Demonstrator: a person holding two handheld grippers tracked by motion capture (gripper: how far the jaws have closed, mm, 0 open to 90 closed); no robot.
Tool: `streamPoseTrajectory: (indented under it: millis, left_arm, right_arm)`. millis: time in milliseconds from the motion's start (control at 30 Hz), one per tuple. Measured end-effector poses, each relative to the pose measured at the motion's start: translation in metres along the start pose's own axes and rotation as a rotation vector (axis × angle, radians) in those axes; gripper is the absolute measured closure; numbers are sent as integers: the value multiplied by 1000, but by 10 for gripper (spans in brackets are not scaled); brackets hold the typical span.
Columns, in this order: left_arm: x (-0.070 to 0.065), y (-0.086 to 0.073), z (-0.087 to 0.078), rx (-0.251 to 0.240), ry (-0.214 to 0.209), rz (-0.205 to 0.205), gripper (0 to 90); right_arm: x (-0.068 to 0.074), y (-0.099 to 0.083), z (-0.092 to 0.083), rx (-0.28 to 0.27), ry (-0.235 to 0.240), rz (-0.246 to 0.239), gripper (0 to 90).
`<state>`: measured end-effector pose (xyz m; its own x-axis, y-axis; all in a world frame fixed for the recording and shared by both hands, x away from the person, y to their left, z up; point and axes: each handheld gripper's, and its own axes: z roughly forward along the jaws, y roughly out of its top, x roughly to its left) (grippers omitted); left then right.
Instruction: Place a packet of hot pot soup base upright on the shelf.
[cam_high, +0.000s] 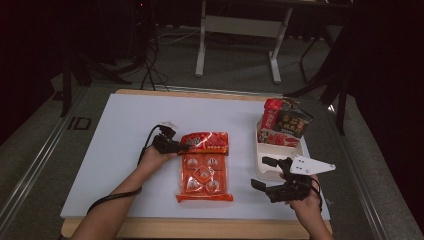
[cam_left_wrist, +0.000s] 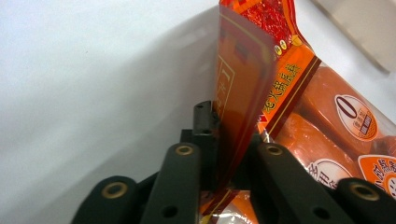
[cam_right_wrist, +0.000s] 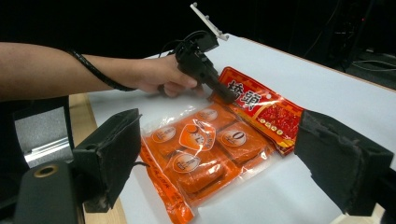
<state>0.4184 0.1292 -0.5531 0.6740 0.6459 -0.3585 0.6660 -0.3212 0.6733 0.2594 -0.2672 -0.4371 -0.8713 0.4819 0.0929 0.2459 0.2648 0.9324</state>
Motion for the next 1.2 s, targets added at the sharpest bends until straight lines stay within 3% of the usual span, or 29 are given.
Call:
streamPoseTrajectory:
  millis: [67,300,400,533,567,733,1067,1200]
  left_arm:
    - [-1,1,-1,2,2,-8,887]
    - [-7,6,-10,-24,8,26,891]
    - [-12,9,-20,-68,-7,19,892]
    - [-15,12,-24,-76,-4,38,892]
    - [-22,16,-30,-87,1,61,892]
    - [-31,22,-41,-111,-13,79,893]
    - [-48,28,-61,-145,-45,130,894]
    - [-57,29,-70,-163,-58,155,894]
  right_arm:
    - [0,0,0,-1,-4,-8,147]
    - [-1,0,0,-8,-6,-13,152]
    - [-1,0,0,-8,-27,-24,152]
    - [-2,0,0,-4,-37,-22,171]
    - [-3,-1,1,-3,-41,-18,192]
    - [-6,0,-1,-7,-74,-39,197]
    - [-7,4,-6,-20,-60,13,126]
    - [-4,9,-7,-11,-86,-21,108]
